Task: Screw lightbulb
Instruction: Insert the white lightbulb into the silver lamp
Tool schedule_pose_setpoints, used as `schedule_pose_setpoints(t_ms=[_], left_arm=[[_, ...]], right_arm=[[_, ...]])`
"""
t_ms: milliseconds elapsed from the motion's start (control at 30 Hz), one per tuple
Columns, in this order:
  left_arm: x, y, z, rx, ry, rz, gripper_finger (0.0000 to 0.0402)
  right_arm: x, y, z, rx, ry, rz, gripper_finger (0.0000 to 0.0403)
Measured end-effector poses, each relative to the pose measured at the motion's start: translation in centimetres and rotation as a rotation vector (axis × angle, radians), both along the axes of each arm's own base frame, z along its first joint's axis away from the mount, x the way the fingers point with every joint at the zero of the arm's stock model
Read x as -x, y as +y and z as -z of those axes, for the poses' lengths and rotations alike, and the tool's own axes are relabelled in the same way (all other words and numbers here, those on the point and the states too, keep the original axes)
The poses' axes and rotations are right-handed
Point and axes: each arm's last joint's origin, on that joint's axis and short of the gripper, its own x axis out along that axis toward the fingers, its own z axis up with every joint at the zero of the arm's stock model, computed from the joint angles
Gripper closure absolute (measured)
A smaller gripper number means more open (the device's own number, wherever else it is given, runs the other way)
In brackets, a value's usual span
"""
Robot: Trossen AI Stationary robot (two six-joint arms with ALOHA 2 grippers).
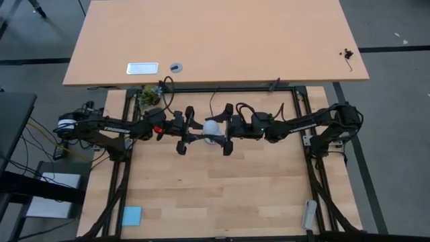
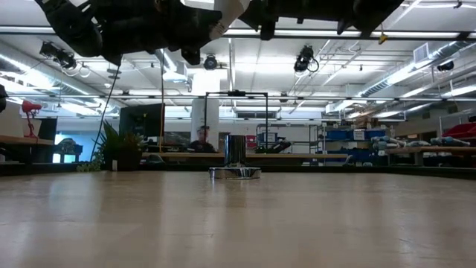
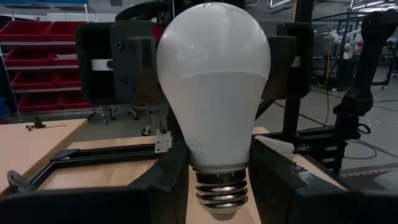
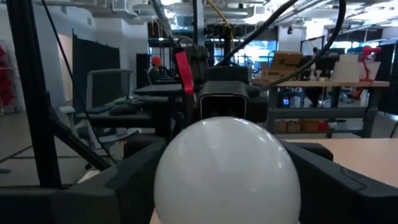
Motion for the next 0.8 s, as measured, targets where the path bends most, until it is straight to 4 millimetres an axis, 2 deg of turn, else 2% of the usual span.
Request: schedule_pose_setpoints(t_ms=[167,600,800], left_arm=[[0.0,-0.1,0.1,-0.011,0.005,-0.002,0.0272],[-0.1,0.1,0.5,-0.024,0.050,-0.045,0.0224],[-0.1,0.2,0.9,-0.039,0.086,-0.106,0.0219]], right_arm=[[0.0,-0.2,0.1,0.009,0.014,0.003,0.0129],[0.2,-1.1,-0.1,0.027,0.027,0.029,0.0117],[0.0,-2.1,-0.5,0.017,0.067,0.055,0.0117]])
